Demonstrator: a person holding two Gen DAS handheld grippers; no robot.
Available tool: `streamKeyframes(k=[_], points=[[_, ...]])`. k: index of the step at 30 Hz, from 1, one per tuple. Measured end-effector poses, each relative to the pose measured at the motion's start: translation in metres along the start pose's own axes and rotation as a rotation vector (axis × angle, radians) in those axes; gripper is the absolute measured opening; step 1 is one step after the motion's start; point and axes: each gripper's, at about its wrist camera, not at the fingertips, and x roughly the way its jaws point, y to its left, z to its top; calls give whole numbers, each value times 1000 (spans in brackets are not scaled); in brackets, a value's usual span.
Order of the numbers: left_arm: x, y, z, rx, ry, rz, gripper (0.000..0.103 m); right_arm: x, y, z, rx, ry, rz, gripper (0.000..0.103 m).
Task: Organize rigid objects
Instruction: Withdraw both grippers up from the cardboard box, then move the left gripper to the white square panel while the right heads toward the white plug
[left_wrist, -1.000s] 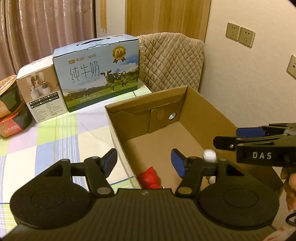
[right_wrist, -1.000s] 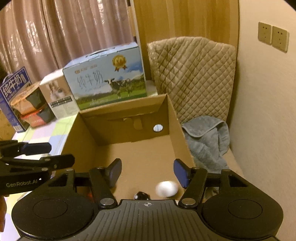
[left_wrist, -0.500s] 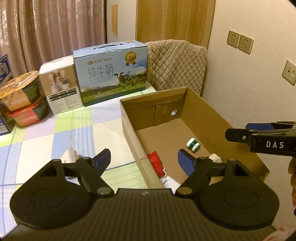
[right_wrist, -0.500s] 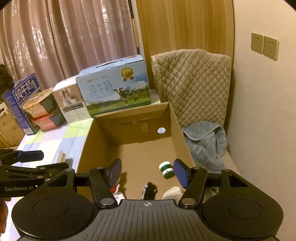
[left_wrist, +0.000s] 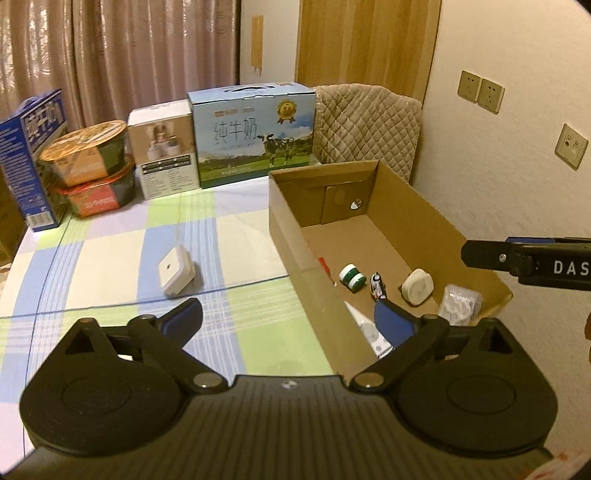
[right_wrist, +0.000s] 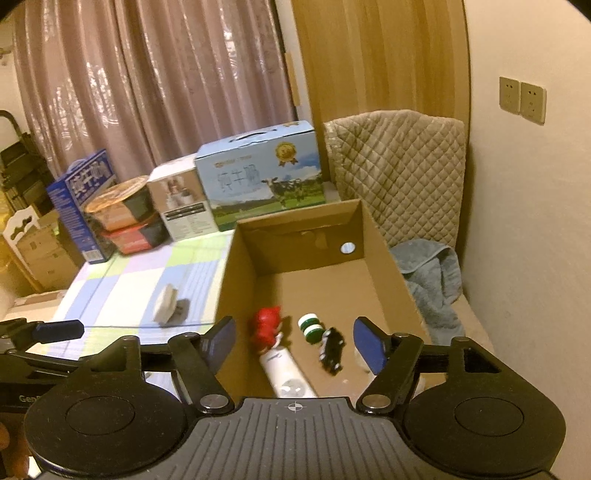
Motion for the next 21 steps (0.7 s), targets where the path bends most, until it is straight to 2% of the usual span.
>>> streamKeyframes(k=[7,15,21], points=[[-23,8,-21,-3,-7,20,102,-19,18,-18,-1,-17,17,80],[-47,31,-59,-39,0,36,102,-36,34,-37,-10,-27,48,83],[-64,58,-79,-40,7,83,102,-41,49,-48,-4,-29,77,83]])
